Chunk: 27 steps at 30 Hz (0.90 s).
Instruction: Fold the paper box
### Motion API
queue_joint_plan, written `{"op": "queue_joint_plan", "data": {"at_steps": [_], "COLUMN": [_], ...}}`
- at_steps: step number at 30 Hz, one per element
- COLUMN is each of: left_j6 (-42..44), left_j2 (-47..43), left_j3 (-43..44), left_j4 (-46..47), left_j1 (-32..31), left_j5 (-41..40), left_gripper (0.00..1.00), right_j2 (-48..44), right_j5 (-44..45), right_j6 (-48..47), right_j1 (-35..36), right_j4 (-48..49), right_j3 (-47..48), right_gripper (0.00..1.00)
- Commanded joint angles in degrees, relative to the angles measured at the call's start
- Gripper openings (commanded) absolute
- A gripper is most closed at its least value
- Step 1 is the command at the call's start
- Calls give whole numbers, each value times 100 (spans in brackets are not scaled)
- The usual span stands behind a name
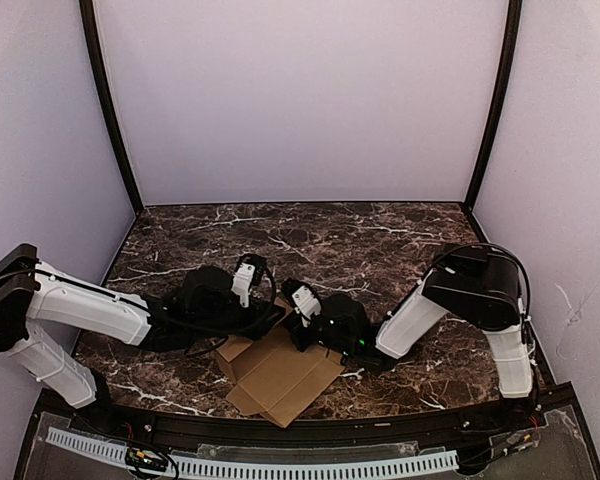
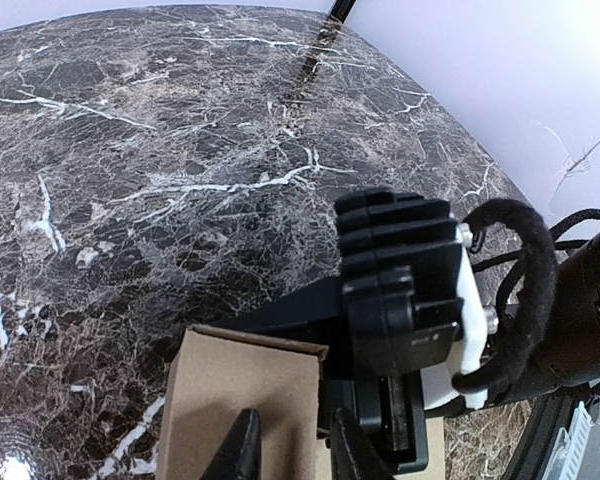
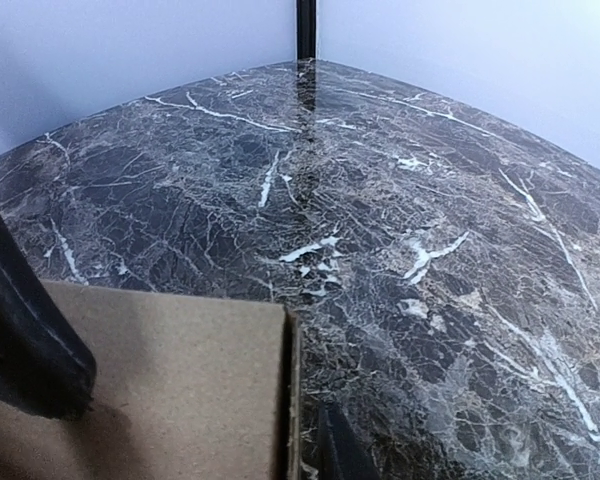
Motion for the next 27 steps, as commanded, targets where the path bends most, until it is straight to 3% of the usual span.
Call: {"op": "queue_joint_plan", "data": {"at_steps": [1, 17, 23, 27], "left_j6": [-53, -69, -75, -128], "left_j2": [154, 247, 140, 137], "left_j3": [-79, -101, -99, -78], "left_j4": [-326, -320, -363, -345], "left_j1": [-14, -16, -17, -26], "left_j5": [9, -125, -108, -10], "left_gripper": [23, 23, 23, 23], "right_j2": [-17, -214, -220, -200], "right_j5": [150, 308, 448, 553], "right_j6": [-2, 48, 6, -54], "right_j1": [90, 212, 227, 245], "right_j4": [399, 354, 261, 207], "right_j3": [-137, -495, -375, -293], "right_gripper": [23, 23, 0, 0]}}
